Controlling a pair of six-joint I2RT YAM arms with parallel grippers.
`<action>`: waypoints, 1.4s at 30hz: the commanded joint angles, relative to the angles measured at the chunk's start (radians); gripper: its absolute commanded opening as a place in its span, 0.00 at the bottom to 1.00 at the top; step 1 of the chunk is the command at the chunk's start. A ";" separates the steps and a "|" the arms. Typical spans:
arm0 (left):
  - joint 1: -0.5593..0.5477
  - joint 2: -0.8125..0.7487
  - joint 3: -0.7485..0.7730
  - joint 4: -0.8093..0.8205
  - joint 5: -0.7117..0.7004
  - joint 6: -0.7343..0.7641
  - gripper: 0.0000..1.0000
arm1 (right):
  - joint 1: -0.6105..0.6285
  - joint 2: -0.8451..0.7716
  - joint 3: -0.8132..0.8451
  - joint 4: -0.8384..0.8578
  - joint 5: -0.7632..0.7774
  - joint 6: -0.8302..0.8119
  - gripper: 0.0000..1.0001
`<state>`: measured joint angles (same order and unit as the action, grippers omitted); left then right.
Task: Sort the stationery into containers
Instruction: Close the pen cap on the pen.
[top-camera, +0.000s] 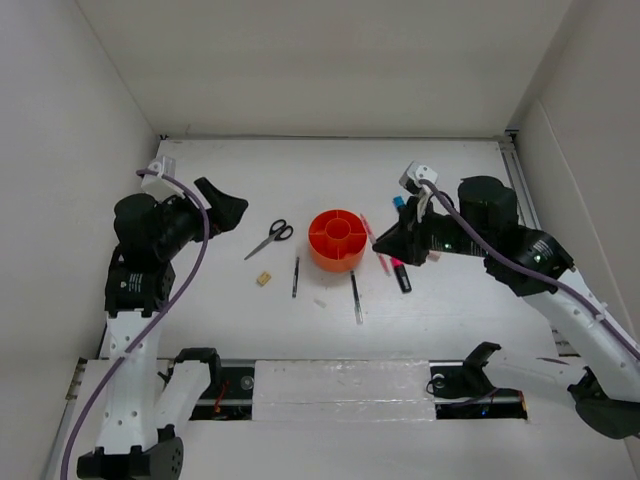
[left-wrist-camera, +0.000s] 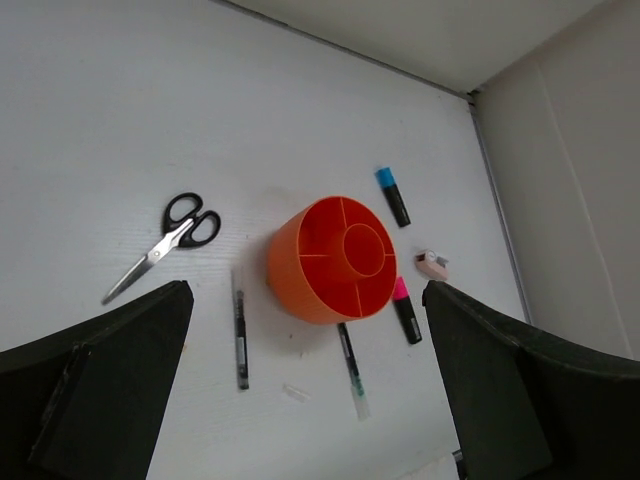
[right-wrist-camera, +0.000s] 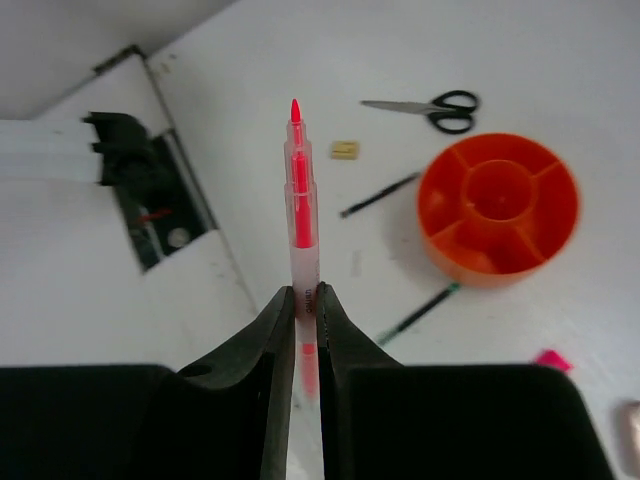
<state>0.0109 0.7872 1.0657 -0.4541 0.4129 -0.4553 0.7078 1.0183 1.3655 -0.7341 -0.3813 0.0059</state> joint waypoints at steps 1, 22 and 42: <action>0.004 0.055 0.033 0.091 0.125 0.009 1.00 | -0.027 -0.024 -0.075 0.166 -0.247 0.267 0.00; -0.558 0.293 -0.108 0.011 -0.543 -0.489 0.97 | -0.099 -0.187 0.116 -0.154 0.585 0.365 0.00; -1.129 0.779 0.157 -0.488 -0.945 -1.253 0.92 | -0.099 -0.268 0.014 -0.077 0.430 0.252 0.00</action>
<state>-1.1126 1.6039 1.2430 -0.8883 -0.4736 -1.5394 0.6102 0.7448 1.3586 -0.8459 0.0906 0.3016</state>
